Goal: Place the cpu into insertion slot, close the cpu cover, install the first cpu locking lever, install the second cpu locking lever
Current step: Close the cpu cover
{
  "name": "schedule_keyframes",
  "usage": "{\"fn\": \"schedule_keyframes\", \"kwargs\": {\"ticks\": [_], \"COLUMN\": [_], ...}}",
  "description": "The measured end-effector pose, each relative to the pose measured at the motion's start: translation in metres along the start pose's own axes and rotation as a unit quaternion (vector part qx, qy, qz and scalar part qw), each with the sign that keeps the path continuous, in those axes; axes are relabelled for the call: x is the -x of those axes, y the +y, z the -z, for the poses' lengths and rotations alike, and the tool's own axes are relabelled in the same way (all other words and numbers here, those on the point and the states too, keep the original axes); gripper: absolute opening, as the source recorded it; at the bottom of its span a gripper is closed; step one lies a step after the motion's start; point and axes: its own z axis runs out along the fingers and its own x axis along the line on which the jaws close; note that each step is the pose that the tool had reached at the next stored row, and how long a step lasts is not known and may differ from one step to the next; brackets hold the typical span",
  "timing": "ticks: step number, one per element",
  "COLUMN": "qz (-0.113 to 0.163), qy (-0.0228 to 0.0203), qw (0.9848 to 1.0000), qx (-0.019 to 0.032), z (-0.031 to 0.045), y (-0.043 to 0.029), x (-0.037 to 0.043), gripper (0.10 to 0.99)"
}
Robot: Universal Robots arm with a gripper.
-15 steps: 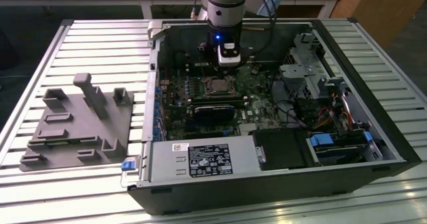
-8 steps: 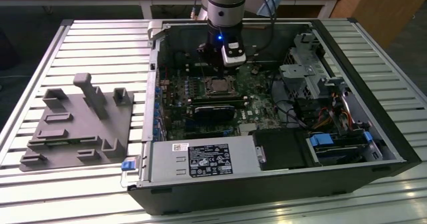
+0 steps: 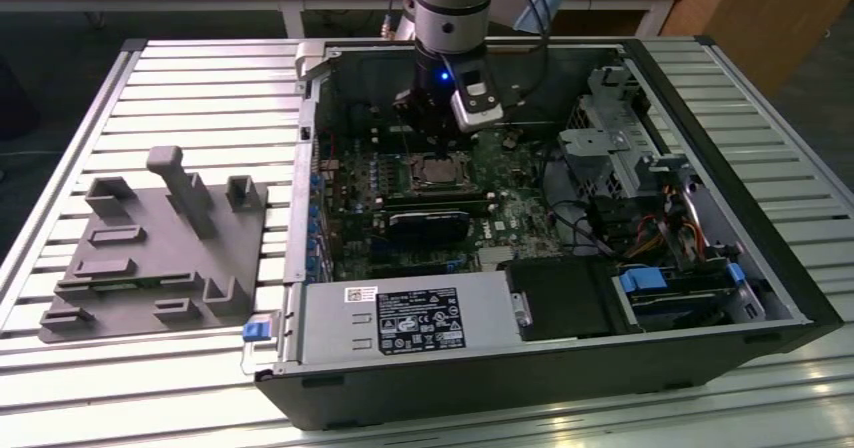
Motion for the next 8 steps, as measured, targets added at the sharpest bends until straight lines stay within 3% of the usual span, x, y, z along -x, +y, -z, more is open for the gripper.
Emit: {"fn": "schedule_keyframes", "kwargs": {"ticks": [4, 8], "qz": [0.034, 0.065], "qy": [-0.0002, -0.001], "qw": [0.9994, 0.9978], "qx": [-0.004, -0.0104], "z": [0.0, 0.0], "y": [0.0, 0.0], "x": [0.0, 0.0], "gripper": [0.106, 0.106]}}
